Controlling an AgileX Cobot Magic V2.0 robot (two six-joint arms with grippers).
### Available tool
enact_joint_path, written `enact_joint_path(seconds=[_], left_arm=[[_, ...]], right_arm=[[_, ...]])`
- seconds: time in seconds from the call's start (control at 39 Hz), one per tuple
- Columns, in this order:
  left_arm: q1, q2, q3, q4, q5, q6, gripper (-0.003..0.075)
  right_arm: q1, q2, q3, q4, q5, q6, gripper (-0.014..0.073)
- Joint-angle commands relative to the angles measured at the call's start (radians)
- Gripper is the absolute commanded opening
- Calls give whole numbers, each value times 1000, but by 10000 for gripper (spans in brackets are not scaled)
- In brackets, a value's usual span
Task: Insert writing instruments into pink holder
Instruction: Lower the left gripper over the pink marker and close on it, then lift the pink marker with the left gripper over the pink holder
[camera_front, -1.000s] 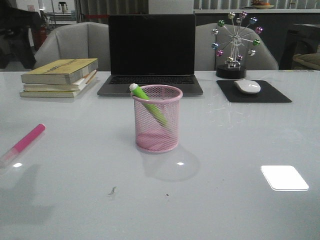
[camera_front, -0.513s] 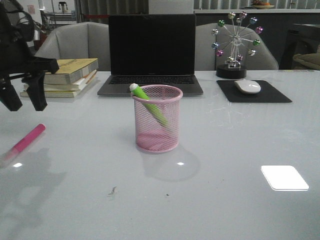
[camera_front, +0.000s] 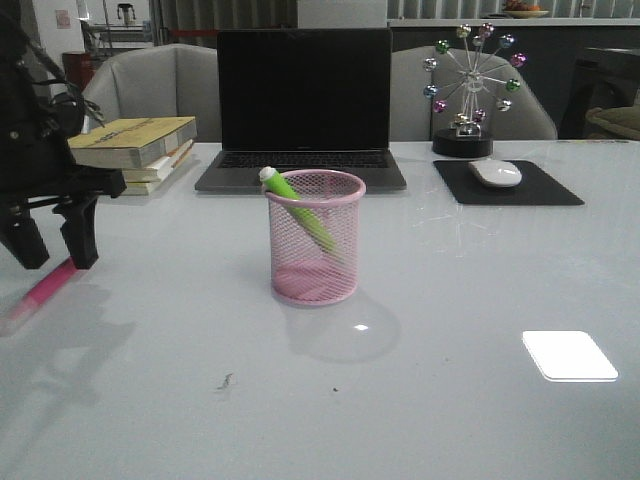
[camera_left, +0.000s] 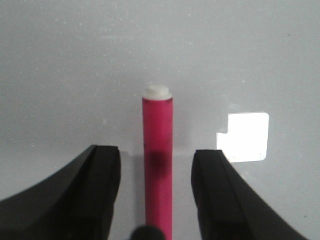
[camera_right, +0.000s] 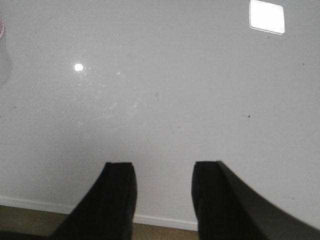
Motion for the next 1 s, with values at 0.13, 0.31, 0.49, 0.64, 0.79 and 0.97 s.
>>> enact_joint_path(seconds=[0.13, 0.31, 0.49, 0.64, 0.79, 0.97], left_arm=[[-4, -30, -30, -13, -1, -6, 398], [-4, -17, -30, -13, 17, -6, 386], [-6, 13, -30, -13, 71, -2, 246], [-17, 37, -30, -13, 92, -2, 99], [-30, 27, -40, -13, 45, -2, 94], [-53, -17, -106, -15, -19, -2, 92]], right_arm=[[-6, -2, -26, -20, -59, -2, 394], [-6, -2, -26, -20, -59, -2, 394], [-6, -2, -26, -20, -59, -2, 394], [-6, -2, -26, -20, -59, -2, 394], [-6, -2, -26, -20, -59, -2, 394], [-6, -2, -26, -20, -59, -2, 394]])
